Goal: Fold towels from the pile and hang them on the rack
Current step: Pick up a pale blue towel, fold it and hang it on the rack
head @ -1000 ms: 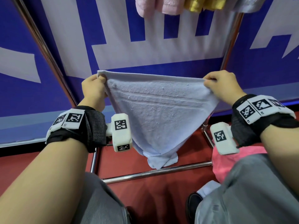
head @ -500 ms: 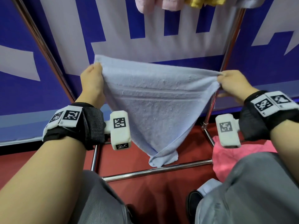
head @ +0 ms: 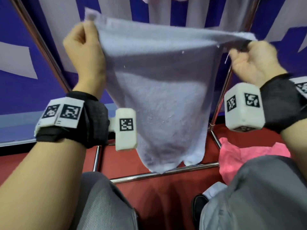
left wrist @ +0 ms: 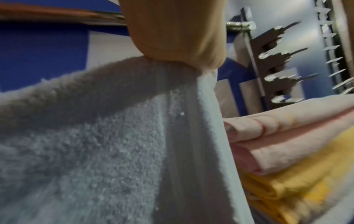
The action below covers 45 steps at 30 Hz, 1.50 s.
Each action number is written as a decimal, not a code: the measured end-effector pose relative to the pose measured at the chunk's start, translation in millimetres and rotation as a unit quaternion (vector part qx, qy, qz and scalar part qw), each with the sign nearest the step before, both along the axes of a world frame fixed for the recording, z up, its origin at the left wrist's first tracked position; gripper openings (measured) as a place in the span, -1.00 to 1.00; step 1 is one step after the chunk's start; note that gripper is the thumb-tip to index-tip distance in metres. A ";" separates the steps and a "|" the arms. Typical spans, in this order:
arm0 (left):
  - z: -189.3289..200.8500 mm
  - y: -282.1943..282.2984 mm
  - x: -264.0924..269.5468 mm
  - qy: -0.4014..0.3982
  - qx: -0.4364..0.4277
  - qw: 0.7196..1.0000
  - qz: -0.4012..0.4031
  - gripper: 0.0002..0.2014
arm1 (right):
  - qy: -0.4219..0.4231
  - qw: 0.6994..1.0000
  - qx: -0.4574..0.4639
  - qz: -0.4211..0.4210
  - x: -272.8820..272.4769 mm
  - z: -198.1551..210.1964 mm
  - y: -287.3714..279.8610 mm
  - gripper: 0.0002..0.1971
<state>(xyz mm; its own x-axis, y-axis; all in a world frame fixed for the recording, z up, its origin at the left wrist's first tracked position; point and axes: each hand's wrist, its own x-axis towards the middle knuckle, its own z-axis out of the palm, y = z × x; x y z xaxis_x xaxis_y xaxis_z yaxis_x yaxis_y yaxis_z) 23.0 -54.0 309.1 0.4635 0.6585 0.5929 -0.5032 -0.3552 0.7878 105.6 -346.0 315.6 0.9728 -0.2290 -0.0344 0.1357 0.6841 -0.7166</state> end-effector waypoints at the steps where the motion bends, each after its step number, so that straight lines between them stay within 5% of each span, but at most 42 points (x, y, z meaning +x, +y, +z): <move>1: -5.9 -3.4 0.0 0.019 0.001 1.000 -0.007 -0.60 | 0.014 1.000 -0.005 0.015 0.3 -4.2 -0.3 -0.72; 7: -32.5 -0.2 7.1 0.125 -0.101 0.987 -0.023 -0.60 | 0.034 0.987 -0.152 0.027 4.1 -29.9 -9.8 -0.86; 13: -42.5 13.2 1.0 0.173 -0.258 0.950 -0.037 -0.80 | 0.041 0.969 -0.239 0.041 4.2 -41.8 -13.9 -0.77; 22: -48.3 17.9 0.5 0.224 -0.282 0.932 -0.028 -0.85 | 0.098 0.946 -0.310 -0.016 3.4 -45.7 -18.1 -0.81; 24: -49.8 19.5 -0.8 0.241 -0.295 0.924 -0.023 -0.92 | 0.104 0.947 -0.304 -0.006 4.6 -47.3 -17.9 -0.85; 28: -54.6 25.3 -1.1 0.284 -0.299 0.911 -0.028 -0.65 | 0.109 0.954 -0.280 0.013 3.5 -47.3 -15.7 -0.93; 39: -56.2 0.4 8.0 0.326 -0.222 0.914 -0.094 -0.87 | 0.115 0.954 -0.275 0.039 5.5 -51.5 -7.0 -0.91; 42: -52.1 13.6 7.6 0.258 -0.279 0.919 -0.102 -0.75 | 0.076 0.986 -0.133 0.059 6.9 -41.2 -14.1 -0.87; 45: -41.4 15.3 -5.7 0.139 -0.304 0.913 -0.234 -0.66 | -0.010 0.981 0.003 0.195 -9.7 -23.5 -13.2 -0.70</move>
<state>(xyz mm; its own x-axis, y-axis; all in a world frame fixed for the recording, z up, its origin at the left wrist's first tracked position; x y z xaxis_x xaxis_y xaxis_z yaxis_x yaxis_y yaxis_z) 17.2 -38.7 267.7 0.8553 0.5181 -0.0005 -0.2378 0.3934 0.8881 95.9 -359.2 292.1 0.9867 0.1617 -0.0151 -0.1241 0.6910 -0.7121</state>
